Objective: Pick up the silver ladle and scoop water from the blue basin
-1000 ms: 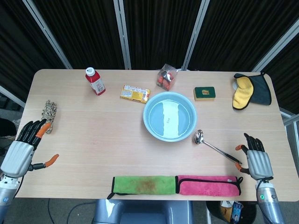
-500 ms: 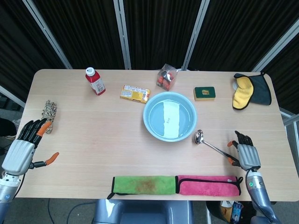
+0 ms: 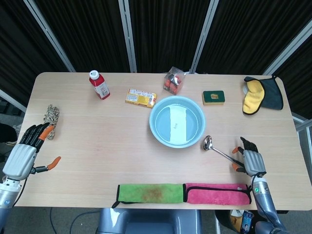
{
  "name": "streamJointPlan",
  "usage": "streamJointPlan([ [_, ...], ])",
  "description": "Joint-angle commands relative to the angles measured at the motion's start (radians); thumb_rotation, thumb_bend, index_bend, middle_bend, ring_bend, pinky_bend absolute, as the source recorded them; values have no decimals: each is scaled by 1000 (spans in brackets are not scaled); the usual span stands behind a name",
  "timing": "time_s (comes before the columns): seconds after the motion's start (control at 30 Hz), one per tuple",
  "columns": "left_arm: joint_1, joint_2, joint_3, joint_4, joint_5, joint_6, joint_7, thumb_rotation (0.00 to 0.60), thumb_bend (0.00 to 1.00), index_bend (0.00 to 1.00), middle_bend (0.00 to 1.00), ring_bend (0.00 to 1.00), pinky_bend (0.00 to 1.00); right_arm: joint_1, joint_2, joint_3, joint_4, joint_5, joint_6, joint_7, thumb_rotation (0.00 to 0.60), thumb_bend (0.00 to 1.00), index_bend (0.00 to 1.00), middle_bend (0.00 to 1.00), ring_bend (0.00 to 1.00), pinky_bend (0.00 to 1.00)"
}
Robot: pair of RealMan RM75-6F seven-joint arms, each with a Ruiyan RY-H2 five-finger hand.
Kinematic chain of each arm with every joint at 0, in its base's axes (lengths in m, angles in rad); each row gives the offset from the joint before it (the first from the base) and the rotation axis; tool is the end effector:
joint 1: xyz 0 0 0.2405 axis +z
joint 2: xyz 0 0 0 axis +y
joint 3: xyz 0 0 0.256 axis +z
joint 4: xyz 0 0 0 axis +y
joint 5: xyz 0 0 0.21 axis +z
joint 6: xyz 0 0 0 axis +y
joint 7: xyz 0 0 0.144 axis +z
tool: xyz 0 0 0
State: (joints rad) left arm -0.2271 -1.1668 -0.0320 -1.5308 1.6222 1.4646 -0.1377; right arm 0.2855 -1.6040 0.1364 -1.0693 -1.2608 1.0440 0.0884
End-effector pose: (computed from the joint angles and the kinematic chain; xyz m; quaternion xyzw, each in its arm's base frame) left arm -0.2816 0.2192 0.1389 -0.6436 -0.3606 -0.4607 0.4936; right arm -0.3590 -0.2603 0.0154 0.5790 -0.5217 0.3121 0.5433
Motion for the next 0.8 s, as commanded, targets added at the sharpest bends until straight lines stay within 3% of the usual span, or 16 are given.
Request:
streamJointPlan([
  [0.03, 0, 3, 1, 0, -1, -1, -5, 294, 279, 0, 0, 0, 0, 3, -15, -3, 13, -2, -5, 9, 600, 222, 399, 0, 0, 0],
  [0.8, -2, 24, -2, 16, -13, -1, -71, 294, 279, 0, 0, 0, 0, 52, -102, -3, 108, 2, -62, -4, 600, 230, 403, 0, 0, 0],
])
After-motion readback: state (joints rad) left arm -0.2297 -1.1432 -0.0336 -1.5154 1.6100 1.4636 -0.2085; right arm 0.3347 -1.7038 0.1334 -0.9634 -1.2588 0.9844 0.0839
